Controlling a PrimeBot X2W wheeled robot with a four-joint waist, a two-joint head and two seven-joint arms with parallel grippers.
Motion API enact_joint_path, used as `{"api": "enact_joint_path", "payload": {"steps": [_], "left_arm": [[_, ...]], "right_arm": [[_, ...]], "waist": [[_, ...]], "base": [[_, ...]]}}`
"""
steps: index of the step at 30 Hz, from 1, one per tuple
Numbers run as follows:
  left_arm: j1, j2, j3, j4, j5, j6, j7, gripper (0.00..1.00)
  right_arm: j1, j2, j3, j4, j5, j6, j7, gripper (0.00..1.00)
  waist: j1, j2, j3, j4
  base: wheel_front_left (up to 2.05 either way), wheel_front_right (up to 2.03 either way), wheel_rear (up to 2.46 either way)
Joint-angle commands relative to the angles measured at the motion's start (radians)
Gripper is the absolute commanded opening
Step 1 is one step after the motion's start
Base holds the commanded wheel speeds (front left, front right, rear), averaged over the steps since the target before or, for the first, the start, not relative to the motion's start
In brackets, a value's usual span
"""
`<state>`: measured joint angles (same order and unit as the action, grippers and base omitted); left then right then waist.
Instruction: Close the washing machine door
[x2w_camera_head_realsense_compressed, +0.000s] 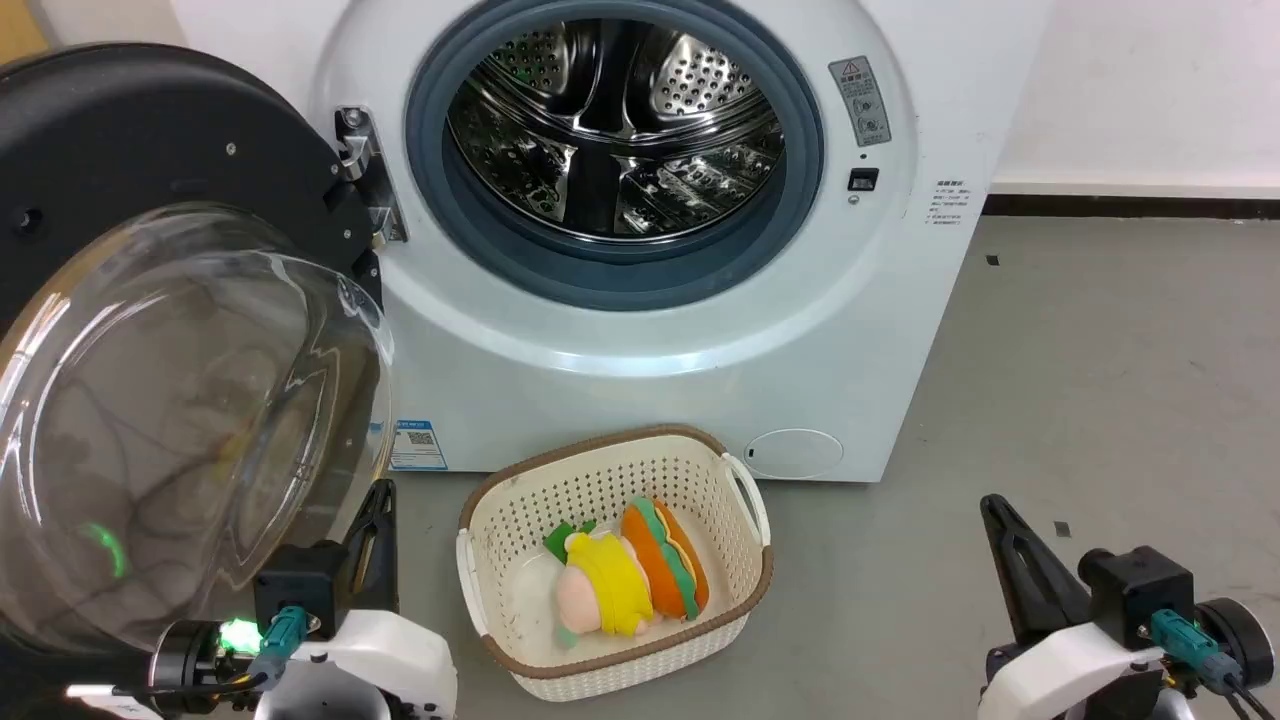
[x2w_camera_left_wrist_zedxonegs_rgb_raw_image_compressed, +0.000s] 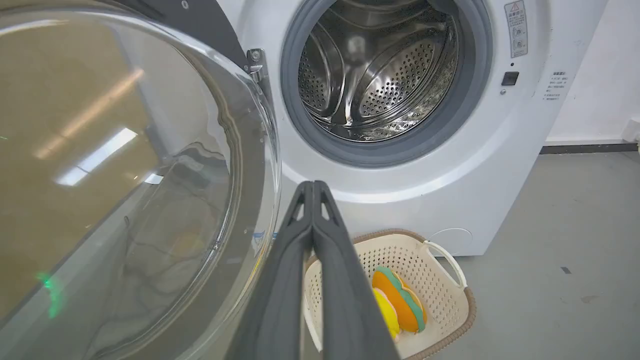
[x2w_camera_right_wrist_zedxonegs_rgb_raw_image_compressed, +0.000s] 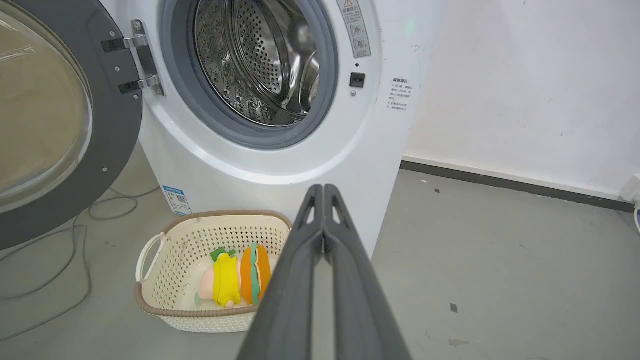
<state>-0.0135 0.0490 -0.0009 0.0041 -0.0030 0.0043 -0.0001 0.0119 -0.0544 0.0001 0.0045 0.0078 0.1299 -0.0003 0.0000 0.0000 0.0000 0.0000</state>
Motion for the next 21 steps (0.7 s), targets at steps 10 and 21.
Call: {"api": "enact_joint_path", "payload": {"steps": [10,21], "left_arm": [[0.013,0.001,0.001,-0.004,0.003,-0.004,0.0,0.0],[0.0,0.0,0.0,0.0,0.0,0.0,0.0,1.0]], "right_arm": [[-0.012,0.004,0.0,-0.005,-0.008,0.001,0.0,0.0],[0.0,0.0,-0.001,0.0,0.0,0.0,0.0,1.0]], "waist": [[0.0,0.0,0.0,0.0],[0.0,0.0,0.0,0.0]], "base": [[0.0,0.0,0.0],[0.0,0.0,0.0]]}}
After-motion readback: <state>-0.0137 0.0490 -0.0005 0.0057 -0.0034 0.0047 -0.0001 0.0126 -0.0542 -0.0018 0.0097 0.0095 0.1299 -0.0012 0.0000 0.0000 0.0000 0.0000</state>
